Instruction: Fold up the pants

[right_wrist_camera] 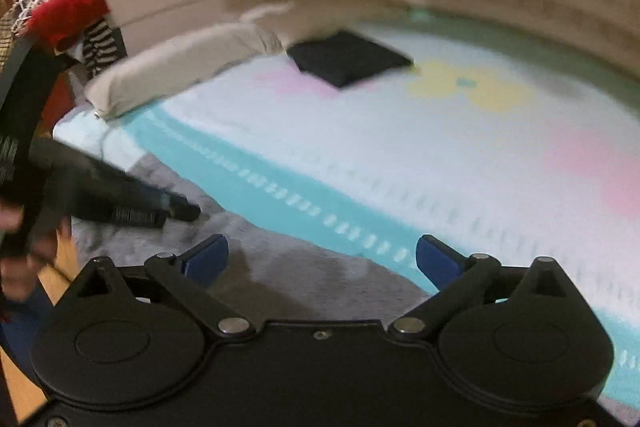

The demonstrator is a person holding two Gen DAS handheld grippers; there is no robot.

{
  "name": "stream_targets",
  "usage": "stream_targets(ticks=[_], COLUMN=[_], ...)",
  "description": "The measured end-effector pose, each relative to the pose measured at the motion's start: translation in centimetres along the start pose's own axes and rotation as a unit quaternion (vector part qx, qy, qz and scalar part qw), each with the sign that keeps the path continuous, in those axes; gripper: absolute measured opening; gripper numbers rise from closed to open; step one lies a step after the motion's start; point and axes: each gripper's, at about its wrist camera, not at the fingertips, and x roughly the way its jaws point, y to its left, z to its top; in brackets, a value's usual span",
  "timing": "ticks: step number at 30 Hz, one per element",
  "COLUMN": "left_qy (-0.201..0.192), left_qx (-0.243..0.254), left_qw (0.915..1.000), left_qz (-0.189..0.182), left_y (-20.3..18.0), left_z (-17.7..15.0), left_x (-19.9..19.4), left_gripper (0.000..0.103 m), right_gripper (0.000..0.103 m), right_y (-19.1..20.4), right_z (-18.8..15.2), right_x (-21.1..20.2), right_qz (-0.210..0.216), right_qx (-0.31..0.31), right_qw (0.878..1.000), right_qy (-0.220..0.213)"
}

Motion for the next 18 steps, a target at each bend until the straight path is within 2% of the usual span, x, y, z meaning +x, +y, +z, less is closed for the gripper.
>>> stream_targets(ticks=[1,2,3,6,10,14,18], left_qy=[0.024,0.03,0.01,-0.001,0.001,0.001,-0.003], left_qx=[0.005,0.011,0.022,0.067,0.047,0.041,0.035], left_qw=[0.9997,0.9995,0.9997,0.9975,0.9988,0.9991,0.9994], left_qz=[-0.003,0.0,0.007,0.021,0.012,0.009,0.004], left_y=[-0.3,-0.6,-1.0,-2.0,-1.7,-1.2,-0.6], left_z=[-0.8,-1.6,-2.3,-3.3,-3.5,-3.3,-2.5], left_x=[1.2,1.7,1.4,1.0,1.1,1.2,1.4], left_gripper=[0.013,0.013,0.013,0.013,0.013,0.013,0.013], right_gripper=[0.101,0.101,0.099,0.092,0.071,0.07,0.054], right_y=[-0.8,-1.5,-2.0,-3.1,-4.6,-4.9,-4.6], right_z=[0.5,0.8,1.1,1.6,1.8,1.7,1.4], right_x=[0.9,1.6,2.6,4.7,6.6,8.4,9.7], right_qz=[0.003,0.004,0.007,0.024,0.079,0.082,0.091], right_qx=[0.008,0.013,0.016,0.02,0.055,0.063,0.048], right_qw=[1.0,1.0,0.999,0.998,0.992,0.989,0.983], right_qy=[0.015,0.025,0.04,0.062,0.086,0.108,0.15])
